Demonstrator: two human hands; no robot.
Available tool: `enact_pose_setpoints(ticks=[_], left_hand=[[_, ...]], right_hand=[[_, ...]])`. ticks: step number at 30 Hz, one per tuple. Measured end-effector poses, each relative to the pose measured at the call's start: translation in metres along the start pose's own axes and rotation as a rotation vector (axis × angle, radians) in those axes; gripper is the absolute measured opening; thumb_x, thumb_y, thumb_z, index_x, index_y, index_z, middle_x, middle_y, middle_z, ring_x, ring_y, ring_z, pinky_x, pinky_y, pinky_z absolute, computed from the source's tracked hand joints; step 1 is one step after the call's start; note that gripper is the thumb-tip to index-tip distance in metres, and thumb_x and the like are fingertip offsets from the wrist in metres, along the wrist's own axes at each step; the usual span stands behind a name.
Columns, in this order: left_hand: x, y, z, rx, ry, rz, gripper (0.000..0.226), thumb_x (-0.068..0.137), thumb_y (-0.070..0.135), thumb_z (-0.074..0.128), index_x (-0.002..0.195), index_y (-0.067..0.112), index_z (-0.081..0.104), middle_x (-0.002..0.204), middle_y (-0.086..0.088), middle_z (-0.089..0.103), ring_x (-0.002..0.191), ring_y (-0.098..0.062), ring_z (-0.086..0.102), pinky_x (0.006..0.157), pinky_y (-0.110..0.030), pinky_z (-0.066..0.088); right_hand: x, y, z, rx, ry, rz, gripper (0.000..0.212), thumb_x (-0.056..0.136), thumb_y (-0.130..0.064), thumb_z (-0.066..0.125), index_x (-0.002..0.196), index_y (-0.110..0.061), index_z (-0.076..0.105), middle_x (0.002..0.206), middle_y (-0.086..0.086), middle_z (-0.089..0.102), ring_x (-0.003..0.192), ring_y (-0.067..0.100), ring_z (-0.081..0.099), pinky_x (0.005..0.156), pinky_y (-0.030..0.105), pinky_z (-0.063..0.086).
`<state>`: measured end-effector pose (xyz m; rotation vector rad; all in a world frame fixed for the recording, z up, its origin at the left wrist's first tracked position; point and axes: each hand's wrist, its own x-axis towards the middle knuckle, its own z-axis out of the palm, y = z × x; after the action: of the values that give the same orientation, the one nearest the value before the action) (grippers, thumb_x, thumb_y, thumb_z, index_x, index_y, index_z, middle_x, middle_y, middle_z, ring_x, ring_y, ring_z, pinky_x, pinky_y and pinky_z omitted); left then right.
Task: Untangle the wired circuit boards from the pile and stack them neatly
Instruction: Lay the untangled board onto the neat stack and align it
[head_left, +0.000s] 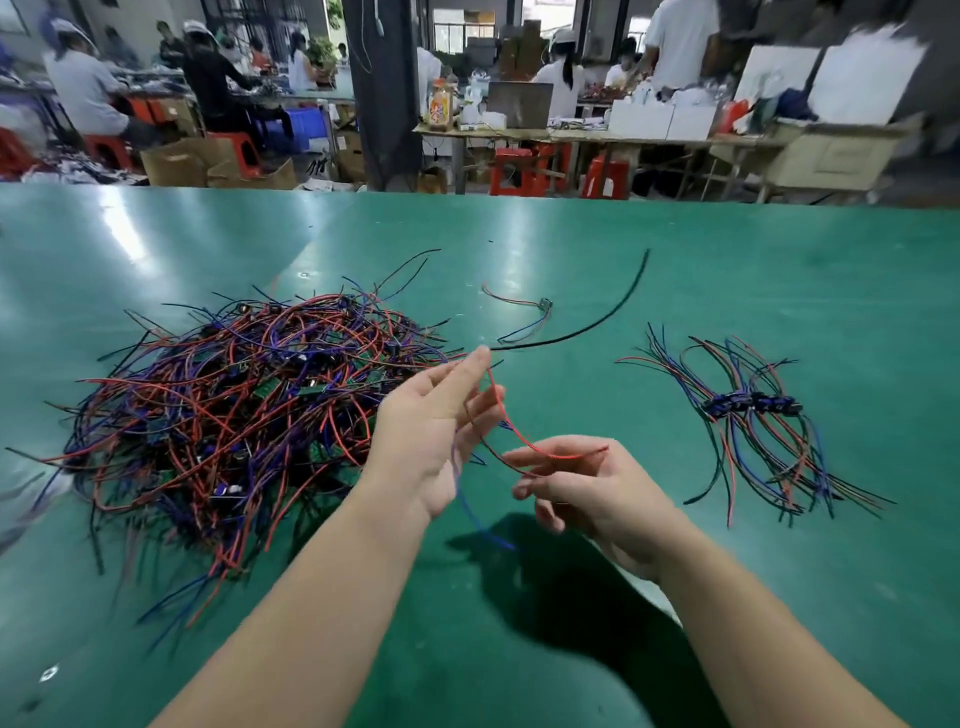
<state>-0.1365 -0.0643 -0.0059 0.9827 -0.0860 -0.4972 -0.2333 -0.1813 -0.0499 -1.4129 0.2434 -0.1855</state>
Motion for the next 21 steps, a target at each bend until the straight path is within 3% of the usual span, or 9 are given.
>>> enact_pose_setpoints(ticks=[4, 7, 10, 13, 16, 21], left_hand=[[0.005, -0.008, -0.018, 0.060, 0.063, -0.060, 0.016, 0.083, 0.023, 0.070, 0.078, 0.015, 0.058, 0.057, 0.003, 0.060, 0.044, -0.007, 0.057, 0.042, -0.017, 0.048], [0.007, -0.008, -0.026, 0.195, 0.150, -0.097, 0.023, 0.081, 0.031, 0.074, 0.072, 0.021, 0.055, 0.056, 0.008, 0.055, 0.035, -0.002, 0.041, 0.036, -0.013, 0.039], [0.006, -0.008, -0.028, 0.162, 0.118, -0.144, 0.024, 0.079, 0.026, 0.075, 0.071, 0.020, 0.053, 0.056, 0.008, 0.053, 0.033, -0.001, 0.030, 0.036, -0.010, 0.031], [0.000, -0.011, -0.025, 0.120, 0.016, -0.222, 0.024, 0.072, 0.030, 0.077, 0.078, 0.020, 0.056, 0.059, 0.010, 0.061, 0.033, 0.001, 0.030, 0.038, -0.011, 0.032], [-0.005, -0.015, -0.022, 0.085, -0.074, -0.308, 0.040, 0.056, 0.045, 0.077, 0.083, 0.022, 0.058, 0.067, 0.008, 0.065, 0.032, -0.001, 0.030, 0.036, -0.011, 0.034], [-0.010, -0.019, -0.018, 0.062, -0.117, -0.384, 0.028, 0.068, 0.039, 0.069, 0.082, 0.015, 0.064, 0.066, 0.007, 0.067, 0.033, -0.002, 0.045, 0.037, -0.011, 0.041]], right_hand=[[0.001, -0.003, -0.016, -0.051, -0.005, 0.023, 0.025, 0.080, 0.010, 0.064, 0.079, -0.012, 0.076, 0.071, 0.009, 0.068, 0.050, 0.015, 0.053, 0.048, 0.019, 0.043], [0.001, -0.006, -0.025, -0.205, -0.043, -0.008, 0.025, 0.072, -0.007, 0.079, 0.090, -0.024, 0.077, 0.082, -0.001, 0.072, 0.069, 0.013, 0.061, 0.065, 0.020, 0.051], [0.002, -0.001, -0.020, -0.437, 0.025, -0.080, 0.036, 0.061, -0.030, 0.083, 0.096, -0.034, 0.074, 0.094, -0.011, 0.072, 0.084, 0.007, 0.060, 0.080, 0.024, 0.052], [0.004, 0.005, -0.008, -0.356, -0.026, -0.073, 0.055, 0.063, -0.023, 0.082, 0.114, -0.033, 0.066, 0.094, -0.007, 0.069, 0.076, 0.009, 0.057, 0.074, 0.023, 0.051], [0.004, 0.008, -0.005, -0.273, -0.088, -0.063, 0.072, 0.063, -0.020, 0.085, 0.128, -0.027, 0.055, 0.087, -0.005, 0.069, 0.073, 0.011, 0.056, 0.071, 0.022, 0.049], [0.005, 0.009, -0.001, -0.039, -0.106, -0.112, 0.061, 0.067, -0.006, 0.073, 0.122, -0.028, 0.057, 0.081, -0.001, 0.068, 0.068, 0.010, 0.059, 0.072, 0.020, 0.049]])
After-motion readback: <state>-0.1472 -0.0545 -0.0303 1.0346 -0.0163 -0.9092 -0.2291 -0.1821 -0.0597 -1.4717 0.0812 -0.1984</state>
